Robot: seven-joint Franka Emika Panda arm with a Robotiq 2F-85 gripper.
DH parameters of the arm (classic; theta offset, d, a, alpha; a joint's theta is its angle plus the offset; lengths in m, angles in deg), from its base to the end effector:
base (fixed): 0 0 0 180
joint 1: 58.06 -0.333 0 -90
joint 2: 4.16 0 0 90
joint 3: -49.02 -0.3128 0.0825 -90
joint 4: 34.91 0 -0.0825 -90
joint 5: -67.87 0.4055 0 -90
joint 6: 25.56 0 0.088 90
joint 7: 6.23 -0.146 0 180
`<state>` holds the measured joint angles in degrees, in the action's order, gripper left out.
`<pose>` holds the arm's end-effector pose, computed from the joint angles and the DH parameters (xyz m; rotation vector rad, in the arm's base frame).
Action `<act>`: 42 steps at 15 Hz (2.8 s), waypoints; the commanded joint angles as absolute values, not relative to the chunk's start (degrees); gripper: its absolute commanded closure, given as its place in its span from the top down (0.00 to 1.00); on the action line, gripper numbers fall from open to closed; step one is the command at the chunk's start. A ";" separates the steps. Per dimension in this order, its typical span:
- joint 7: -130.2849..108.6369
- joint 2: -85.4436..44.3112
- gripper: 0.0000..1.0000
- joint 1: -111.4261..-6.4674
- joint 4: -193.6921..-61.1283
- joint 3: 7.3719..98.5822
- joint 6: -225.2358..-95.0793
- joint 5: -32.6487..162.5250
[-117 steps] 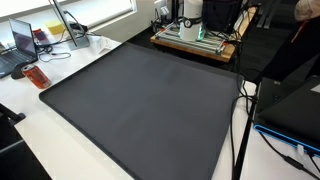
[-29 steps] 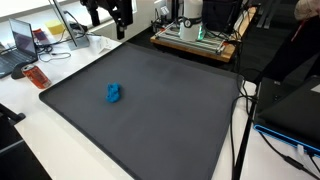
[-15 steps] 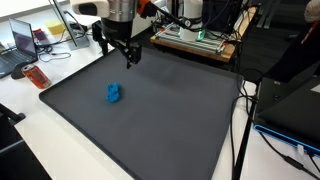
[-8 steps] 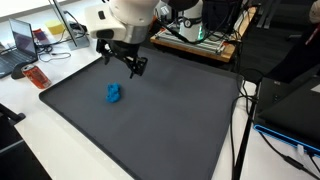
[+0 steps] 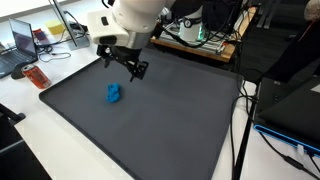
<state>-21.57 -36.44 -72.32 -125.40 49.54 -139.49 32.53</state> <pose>0.6901 0.1112 0.2609 2.5512 0.3523 -0.0096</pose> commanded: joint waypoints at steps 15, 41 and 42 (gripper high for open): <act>-29.89 -52.75 1.00 -77.81 -111.28 51.19 -129.41 22.76; -39.00 -38.00 1.00 -74.78 -137.54 51.93 -151.00 21.40; -38.98 -37.06 1.00 -74.43 -139.21 52.03 -152.92 20.89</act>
